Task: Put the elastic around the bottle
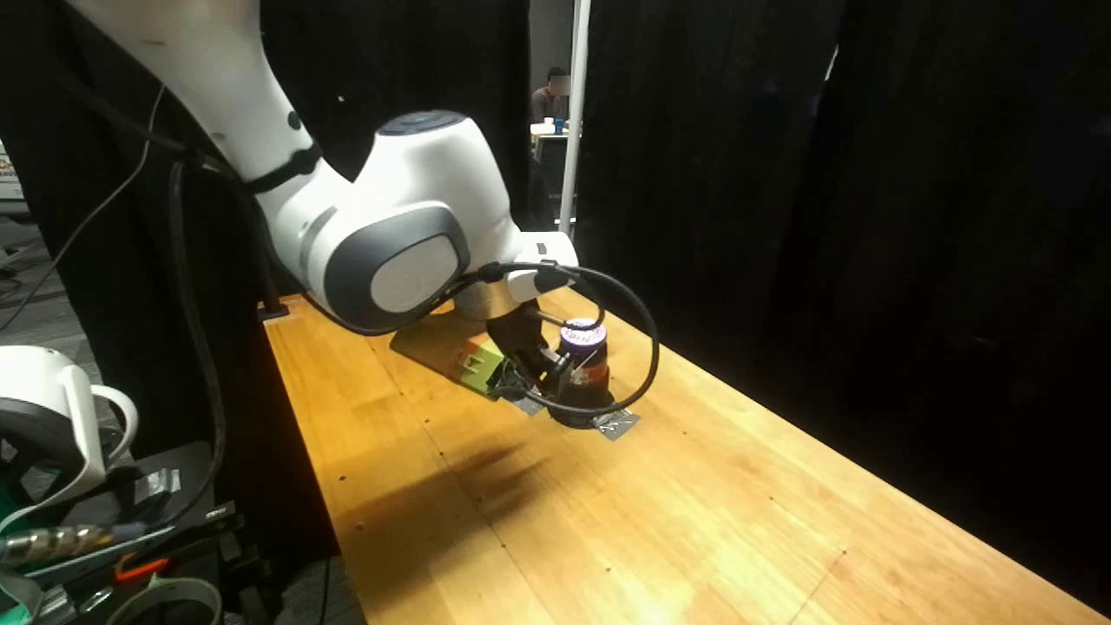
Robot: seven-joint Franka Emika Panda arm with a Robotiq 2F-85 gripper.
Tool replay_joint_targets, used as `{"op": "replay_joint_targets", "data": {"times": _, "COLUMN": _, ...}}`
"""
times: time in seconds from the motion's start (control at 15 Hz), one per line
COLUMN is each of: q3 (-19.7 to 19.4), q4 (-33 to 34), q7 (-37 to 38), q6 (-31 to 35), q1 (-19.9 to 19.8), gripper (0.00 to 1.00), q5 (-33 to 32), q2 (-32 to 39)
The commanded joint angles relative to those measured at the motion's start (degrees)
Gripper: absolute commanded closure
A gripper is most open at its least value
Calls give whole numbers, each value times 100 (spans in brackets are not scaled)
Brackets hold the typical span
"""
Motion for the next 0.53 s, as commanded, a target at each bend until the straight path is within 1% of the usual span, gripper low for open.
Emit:
{"op": "replay_joint_targets", "data": {"times": 0.0, "q3": 125, "q4": -896, "q7": -32, "q6": 1608, "q1": -201, "gripper": 85, "q5": -92, "q2": -124}}
{"op": "replay_joint_targets", "data": {"times": 0.07, "q3": 82, "q4": -1020, "q7": 55, "q6": 2091, "q1": -168, "gripper": 88, "q5": -131, "q2": -70}}
{"op": "replay_joint_targets", "data": {"times": 0.13, "q3": 14, "q4": -1117, "q7": 95, "q6": 2581, "q1": -124, "gripper": 89, "q5": -126, "q2": -14}}
{"op": "replay_joint_targets", "data": {"times": 0.2, "q3": -51, "q4": -1232, "q7": 13, "q6": 3081, "q1": -71, "gripper": 92, "q5": -152, "q2": 113}}
{"op": "replay_joint_targets", "data": {"times": 0.33, "q3": -53, "q4": -1370, "q7": 35, "q6": 3861, "q1": -75, "gripper": 87, "q5": -190, "q2": 335}}
{"op": "replay_joint_targets", "data": {"times": 0.4, "q3": -93, "q4": -1423, "q7": -18, "q6": 4260, "q1": -6, "gripper": 85, "q5": -69, "q2": 480}}
{"op": "replay_joint_targets", "data": {"times": 0.47, "q3": -123, "q4": -1455, "q7": -61, "q6": 4621, "q1": 46, "gripper": 87, "q5": 52, "q2": 608}}
